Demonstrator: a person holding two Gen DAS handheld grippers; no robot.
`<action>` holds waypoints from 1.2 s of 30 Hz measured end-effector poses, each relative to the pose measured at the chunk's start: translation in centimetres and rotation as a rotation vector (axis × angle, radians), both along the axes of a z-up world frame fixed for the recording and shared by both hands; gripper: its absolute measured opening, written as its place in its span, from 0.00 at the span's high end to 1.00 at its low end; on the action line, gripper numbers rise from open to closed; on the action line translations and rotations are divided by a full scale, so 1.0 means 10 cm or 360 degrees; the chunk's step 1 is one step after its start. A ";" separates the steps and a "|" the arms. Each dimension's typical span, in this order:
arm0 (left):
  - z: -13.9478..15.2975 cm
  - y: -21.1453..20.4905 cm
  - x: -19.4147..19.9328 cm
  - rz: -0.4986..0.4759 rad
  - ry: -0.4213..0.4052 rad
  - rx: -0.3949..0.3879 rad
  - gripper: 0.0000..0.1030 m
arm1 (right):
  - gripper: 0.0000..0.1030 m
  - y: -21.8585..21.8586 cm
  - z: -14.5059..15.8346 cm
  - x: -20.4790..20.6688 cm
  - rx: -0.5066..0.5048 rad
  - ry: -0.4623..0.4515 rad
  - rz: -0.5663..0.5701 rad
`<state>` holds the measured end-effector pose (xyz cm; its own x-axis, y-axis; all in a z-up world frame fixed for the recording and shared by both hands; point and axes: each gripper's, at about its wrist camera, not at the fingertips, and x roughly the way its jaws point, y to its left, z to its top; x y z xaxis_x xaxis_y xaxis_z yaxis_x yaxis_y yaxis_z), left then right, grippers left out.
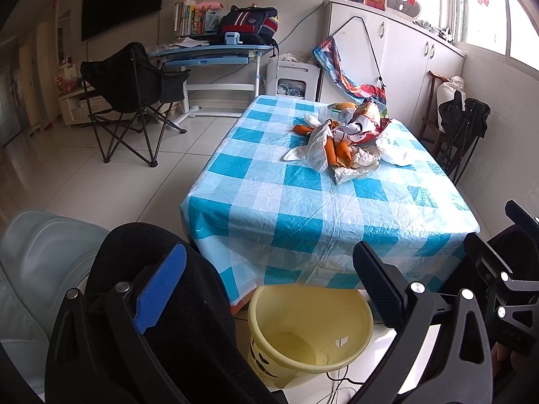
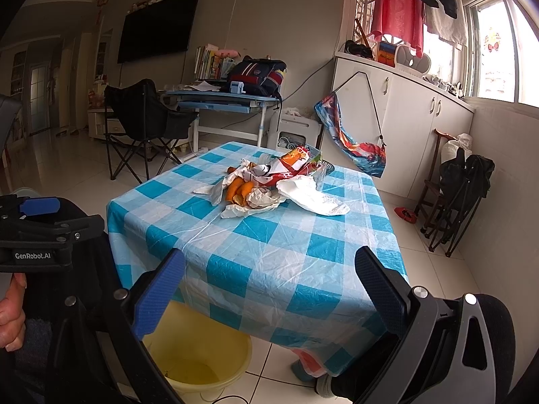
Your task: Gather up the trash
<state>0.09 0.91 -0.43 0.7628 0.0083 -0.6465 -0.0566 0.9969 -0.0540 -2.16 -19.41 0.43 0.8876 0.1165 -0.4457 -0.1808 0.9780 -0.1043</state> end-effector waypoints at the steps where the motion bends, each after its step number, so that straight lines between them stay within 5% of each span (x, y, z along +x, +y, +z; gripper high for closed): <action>1: 0.00 -0.01 0.00 -0.0003 0.0000 0.0002 0.07 | 0.06 0.00 0.00 0.00 0.0001 0.0000 0.0000; 18: 0.03 0.08 0.14 0.0025 0.0058 -0.0078 0.07 | 0.06 -0.13 0.13 0.24 0.0091 0.0002 0.0000; 26: 0.20 -0.07 0.80 -0.0065 0.0006 -0.0023 0.07 | 0.06 -0.22 0.18 1.06 0.0075 0.0111 0.0029; 36: -0.21 -0.35 2.10 -0.0152 0.0193 0.0007 0.07 | 0.06 -0.28 -0.08 1.27 0.0148 0.0278 0.0017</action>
<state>21.14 -2.62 -2.50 0.6768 -0.0576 -0.7339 0.0328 0.9983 -0.0481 10.52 -22.21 -0.33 0.7961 0.1734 -0.5798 -0.1985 0.9799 0.0206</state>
